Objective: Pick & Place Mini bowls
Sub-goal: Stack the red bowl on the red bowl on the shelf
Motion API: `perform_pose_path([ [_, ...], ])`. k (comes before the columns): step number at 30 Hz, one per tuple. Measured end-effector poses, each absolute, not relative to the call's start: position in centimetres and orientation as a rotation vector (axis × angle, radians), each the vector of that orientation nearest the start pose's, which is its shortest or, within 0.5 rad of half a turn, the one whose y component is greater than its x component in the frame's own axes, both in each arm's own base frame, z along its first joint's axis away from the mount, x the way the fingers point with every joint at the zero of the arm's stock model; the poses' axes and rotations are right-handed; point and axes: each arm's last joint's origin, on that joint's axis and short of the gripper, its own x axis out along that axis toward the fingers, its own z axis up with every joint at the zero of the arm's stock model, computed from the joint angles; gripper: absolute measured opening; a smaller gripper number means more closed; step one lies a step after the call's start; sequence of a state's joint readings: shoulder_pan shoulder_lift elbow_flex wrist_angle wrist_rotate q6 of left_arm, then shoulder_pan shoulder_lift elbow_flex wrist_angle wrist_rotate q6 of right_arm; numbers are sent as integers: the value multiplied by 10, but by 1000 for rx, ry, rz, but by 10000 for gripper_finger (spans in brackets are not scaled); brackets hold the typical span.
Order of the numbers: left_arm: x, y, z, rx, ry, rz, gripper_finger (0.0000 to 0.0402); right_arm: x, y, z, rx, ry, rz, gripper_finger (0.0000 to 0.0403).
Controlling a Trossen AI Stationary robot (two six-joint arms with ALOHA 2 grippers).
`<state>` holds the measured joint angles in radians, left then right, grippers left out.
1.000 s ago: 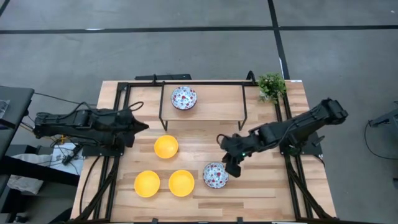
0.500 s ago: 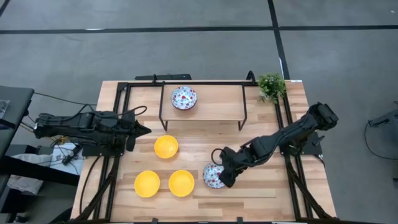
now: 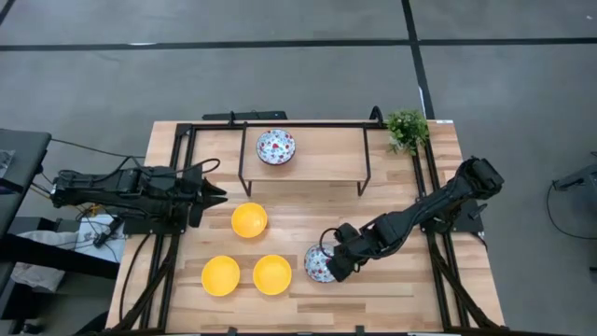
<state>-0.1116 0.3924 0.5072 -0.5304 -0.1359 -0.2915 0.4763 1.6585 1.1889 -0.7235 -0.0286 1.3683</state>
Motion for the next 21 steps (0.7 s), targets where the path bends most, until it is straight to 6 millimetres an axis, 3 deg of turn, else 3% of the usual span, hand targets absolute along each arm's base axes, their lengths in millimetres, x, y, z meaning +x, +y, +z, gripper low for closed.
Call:
perform_pose_path([
  [4, 101, -8, 253, -210, 412, 49, 103, 289, 146, 209, 987, 1230, -525, 209],
  [9, 101, -8, 252, -209, 421, 46, 103, 287, 144, 193, 1024, 1216, -628, 207],
  [21, 101, -8, 252, -200, 425, 41, 103, 295, 140, 191, 1038, 1135, -644, 174],
])
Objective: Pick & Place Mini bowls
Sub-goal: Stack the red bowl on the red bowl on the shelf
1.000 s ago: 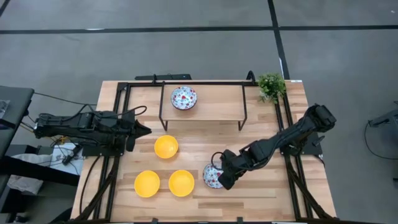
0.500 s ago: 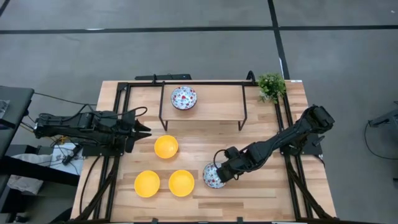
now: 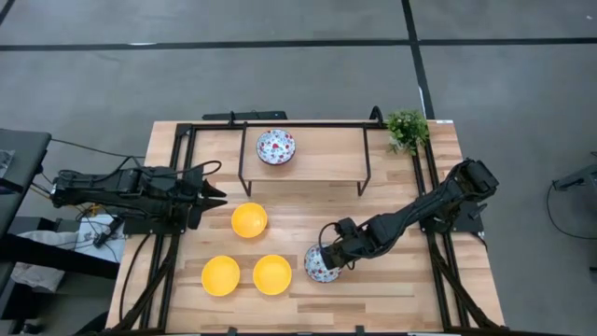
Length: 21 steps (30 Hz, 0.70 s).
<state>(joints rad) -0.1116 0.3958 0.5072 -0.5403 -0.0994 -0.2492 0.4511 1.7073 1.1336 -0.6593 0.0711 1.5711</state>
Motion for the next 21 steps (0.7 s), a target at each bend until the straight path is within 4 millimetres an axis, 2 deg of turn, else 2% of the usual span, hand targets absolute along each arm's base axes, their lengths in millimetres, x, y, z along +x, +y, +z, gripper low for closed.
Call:
perform_pose_path([
  [5, 101, -8, 252, -198, 425, 40, 103, 294, 140, 191, 1040, 1133, -644, 175],
  [11, 101, -8, 252, -198, 424, 40, 103, 292, 139, 177, 1073, 1108, -647, 177],
  [21, 101, -8, 252, -195, 424, 39, 103, 291, 138, 172, 1067, 1107, -641, 153],
])
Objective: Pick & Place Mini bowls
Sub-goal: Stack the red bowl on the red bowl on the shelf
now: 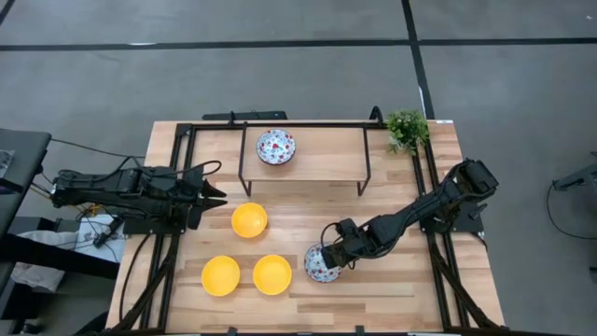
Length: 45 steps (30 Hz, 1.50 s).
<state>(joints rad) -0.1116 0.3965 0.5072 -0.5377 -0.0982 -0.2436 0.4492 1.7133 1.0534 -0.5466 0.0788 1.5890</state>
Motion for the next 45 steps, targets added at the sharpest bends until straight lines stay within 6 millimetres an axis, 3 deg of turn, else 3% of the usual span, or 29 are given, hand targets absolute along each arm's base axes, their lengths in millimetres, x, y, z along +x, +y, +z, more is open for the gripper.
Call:
perform_pose_path([
  [10, 101, -8, 252, -196, 421, 39, 103, 300, 140, 158, 1059, 1104, -630, 97],
  [19, 102, -9, 253, -196, 420, 38, 103, 303, 141, 152, 1040, 1105, -611, 10],
  [28, 102, -9, 253, -206, 420, 41, 103, 303, 141, 154, 1028, 1105, -593, 7],
  [36, 102, -9, 253, -322, 424, 38, 103, 319, 139, 179, 909, 1045, -543, 3],
  [45, 104, -12, 256, -434, 407, -26, 103, 342, 124, 230, 663, 917, -558, 2],
])
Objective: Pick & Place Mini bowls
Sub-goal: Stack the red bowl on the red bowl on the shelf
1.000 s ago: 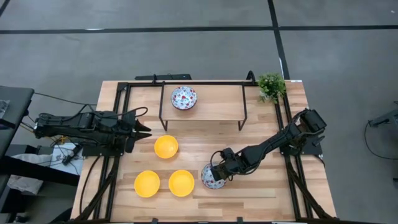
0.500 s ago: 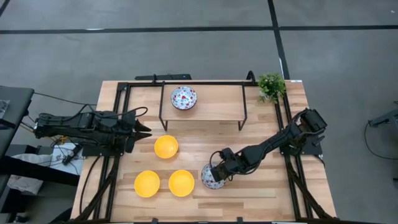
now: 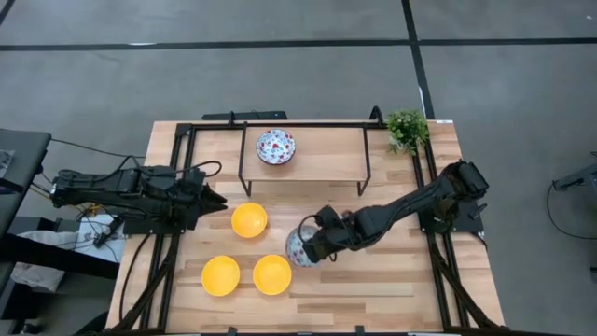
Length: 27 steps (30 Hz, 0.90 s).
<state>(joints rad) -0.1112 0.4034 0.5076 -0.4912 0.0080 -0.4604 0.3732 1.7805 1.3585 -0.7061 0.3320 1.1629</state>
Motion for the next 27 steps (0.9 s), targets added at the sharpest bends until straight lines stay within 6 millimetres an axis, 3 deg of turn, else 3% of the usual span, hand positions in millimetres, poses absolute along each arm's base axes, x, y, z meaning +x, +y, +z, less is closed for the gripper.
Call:
perform_pose_path([
  [6, 111, -13, 258, -492, 385, -39, 113, 357, 111, 269, 489, 782, -578, 1],
  [12, 127, -16, 264, -500, 325, -78, 150, 369, 93, 306, 282, 622, -654, 1],
  [18, 143, -17, 272, -505, 222, -100, 174, 373, 78, 333, 104, 512, -776, 1],
  [27, 161, -14, 284, -422, 24, 25, 161, 374, 65, 364, -79, 371, -973, 1],
])
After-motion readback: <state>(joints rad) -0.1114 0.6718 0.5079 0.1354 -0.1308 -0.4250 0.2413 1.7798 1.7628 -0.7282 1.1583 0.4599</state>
